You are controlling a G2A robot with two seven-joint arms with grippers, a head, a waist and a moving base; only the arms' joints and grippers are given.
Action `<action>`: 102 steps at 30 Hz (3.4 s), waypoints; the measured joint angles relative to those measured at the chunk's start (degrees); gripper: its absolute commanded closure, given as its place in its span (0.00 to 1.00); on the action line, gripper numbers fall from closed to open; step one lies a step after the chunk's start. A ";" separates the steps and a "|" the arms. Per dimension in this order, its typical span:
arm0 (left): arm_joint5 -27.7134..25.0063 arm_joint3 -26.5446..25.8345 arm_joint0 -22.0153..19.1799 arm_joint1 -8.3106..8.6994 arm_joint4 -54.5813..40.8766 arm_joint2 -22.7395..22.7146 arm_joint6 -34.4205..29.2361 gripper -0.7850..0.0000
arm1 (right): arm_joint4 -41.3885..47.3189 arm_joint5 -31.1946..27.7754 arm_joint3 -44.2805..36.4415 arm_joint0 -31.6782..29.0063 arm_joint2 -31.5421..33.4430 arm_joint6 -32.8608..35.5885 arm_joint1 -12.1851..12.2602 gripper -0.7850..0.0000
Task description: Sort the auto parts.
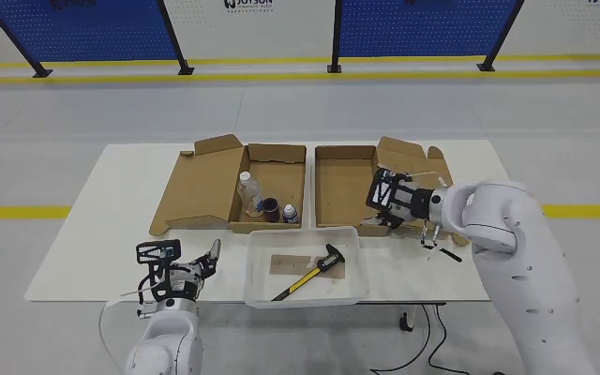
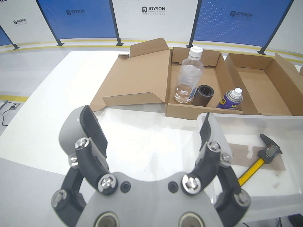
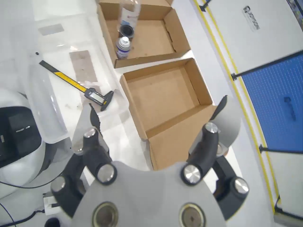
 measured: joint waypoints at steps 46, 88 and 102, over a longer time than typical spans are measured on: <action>0.00 0.00 0.00 0.00 0.00 0.00 0.00 0.00 | -6.65 4.09 21.99 15.94 -40.80 3.17 -6.68 0.59; 0.00 0.00 0.00 0.00 0.00 0.00 0.00 0.00 | -7.33 -0.06 42.20 23.23 -50.67 -2.43 -15.12 0.65; 0.00 0.00 0.00 0.00 0.00 0.00 0.00 0.00 | -5.91 0.21 44.49 23.71 -50.83 -3.73 -16.64 0.91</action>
